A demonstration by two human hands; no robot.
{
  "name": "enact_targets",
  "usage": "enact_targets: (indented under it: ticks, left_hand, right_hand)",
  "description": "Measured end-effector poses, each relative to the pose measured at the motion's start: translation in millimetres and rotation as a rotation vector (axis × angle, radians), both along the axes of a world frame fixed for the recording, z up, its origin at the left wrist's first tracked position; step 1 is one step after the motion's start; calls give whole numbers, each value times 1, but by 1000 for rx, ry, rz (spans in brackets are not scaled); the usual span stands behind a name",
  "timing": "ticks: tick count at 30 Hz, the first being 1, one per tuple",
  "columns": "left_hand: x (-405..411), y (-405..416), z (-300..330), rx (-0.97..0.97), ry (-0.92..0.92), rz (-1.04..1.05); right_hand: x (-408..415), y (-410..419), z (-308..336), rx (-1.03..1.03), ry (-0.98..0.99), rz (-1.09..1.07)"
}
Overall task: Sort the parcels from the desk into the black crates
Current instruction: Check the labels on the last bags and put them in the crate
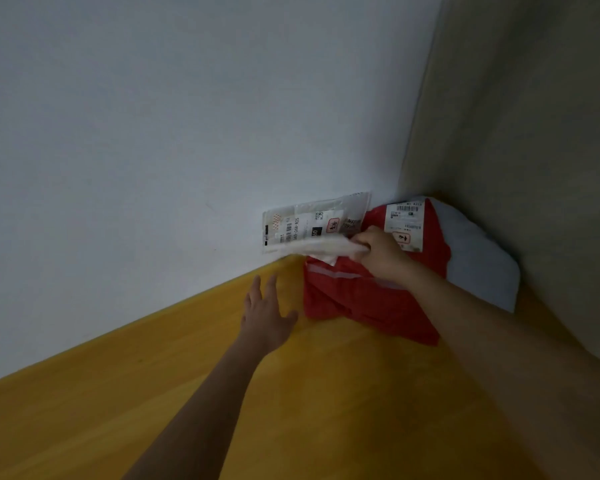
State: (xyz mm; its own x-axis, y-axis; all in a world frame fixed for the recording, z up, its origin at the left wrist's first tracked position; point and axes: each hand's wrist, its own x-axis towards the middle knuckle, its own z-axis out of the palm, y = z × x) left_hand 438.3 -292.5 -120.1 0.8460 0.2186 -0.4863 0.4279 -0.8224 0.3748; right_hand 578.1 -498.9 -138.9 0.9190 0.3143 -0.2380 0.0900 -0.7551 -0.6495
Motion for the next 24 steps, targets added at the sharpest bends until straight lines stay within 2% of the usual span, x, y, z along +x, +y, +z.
enact_targets:
  ticks: [3, 6, 9, 12, 19, 24]
  left_hand:
    - [-15, 8, -1, -75, -4, 46]
    - [-31, 11, 5, -151, -1, 57]
    - [-50, 11, 22, -439, 0, 213]
    - [-73, 16, 39, -714, 3, 350]
    - [-155, 60, 75, -1158, -67, 505]
    - [-218, 117, 87, -1209, -58, 524]
  right_hand:
    - [-30, -15, 4, 46, 77, 77]
    - [-54, -23, 14, 150, 183, -6]
    - [-83, -21, 32, 389, 392, -177]
    - [-117, -10, 53, 552, 514, -213]
    - [-205, 42, 99, 642, 512, -134]
    - [-260, 89, 114, 690, 574, -46]
